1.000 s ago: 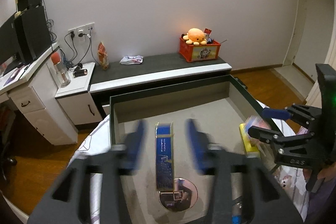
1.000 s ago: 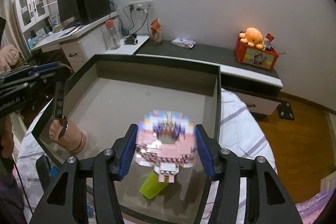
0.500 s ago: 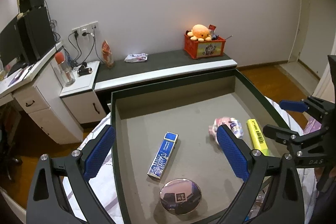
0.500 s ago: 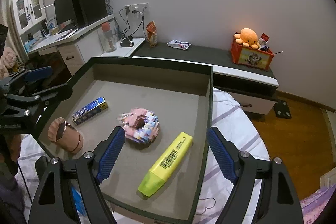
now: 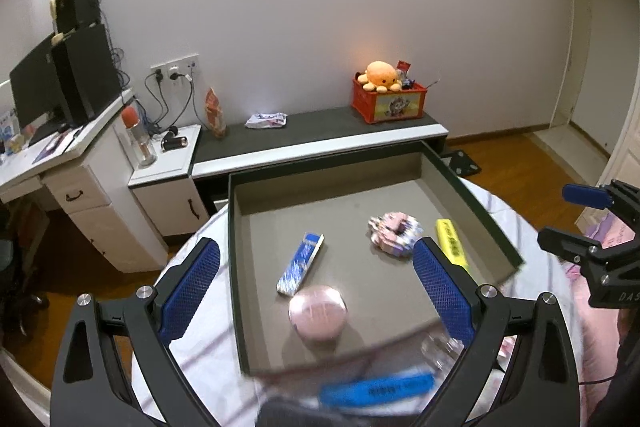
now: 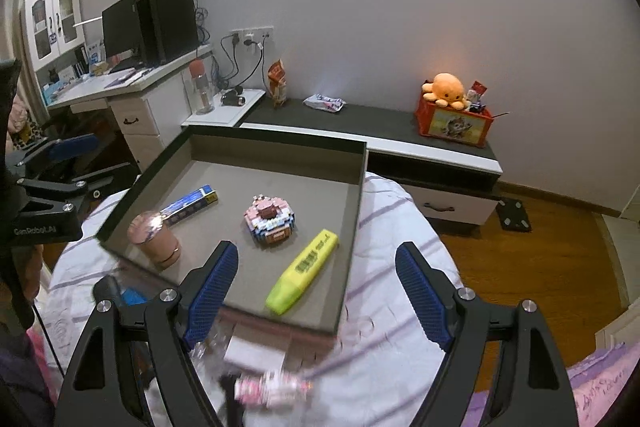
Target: Organize rigid objects
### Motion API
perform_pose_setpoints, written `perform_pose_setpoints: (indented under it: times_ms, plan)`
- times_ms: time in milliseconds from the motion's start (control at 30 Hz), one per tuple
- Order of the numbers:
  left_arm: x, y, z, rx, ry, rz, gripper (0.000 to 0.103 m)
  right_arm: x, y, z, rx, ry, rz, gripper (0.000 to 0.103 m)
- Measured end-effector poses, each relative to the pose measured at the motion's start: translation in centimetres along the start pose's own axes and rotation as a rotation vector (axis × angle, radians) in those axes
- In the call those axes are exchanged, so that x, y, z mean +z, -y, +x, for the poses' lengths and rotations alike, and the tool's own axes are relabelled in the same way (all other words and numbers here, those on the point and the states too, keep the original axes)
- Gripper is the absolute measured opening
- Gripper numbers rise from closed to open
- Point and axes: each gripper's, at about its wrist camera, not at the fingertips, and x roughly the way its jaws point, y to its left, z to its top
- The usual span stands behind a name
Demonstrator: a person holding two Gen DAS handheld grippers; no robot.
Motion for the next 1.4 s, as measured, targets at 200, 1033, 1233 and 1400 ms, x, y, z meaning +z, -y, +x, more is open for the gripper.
perform_pose_setpoints:
  times_ms: [200,1033,1233,1400]
  plan:
    - [-3.1,0.2,-5.6,0.011,0.014,-0.051,0.099,-2.8,-0.8,-5.2,-0.013,0.021,-0.004,0.083]
    - [-15.3,3.0,-18.5,0.094,0.064,-0.128,0.102,-13.5,-6.6,-14.9,0.011,0.037,-0.065,0.083]
    - [-15.5,3.8,-18.3,0.081,0.049,-0.112,0.102,-13.5,-6.2,-15.1,-0.002,0.036,-0.046,0.083]
    - [-15.2,3.8,-18.0,0.073,0.044,-0.111,0.102,-13.4,-5.8,-15.0,0.004,0.036,-0.036,0.083]
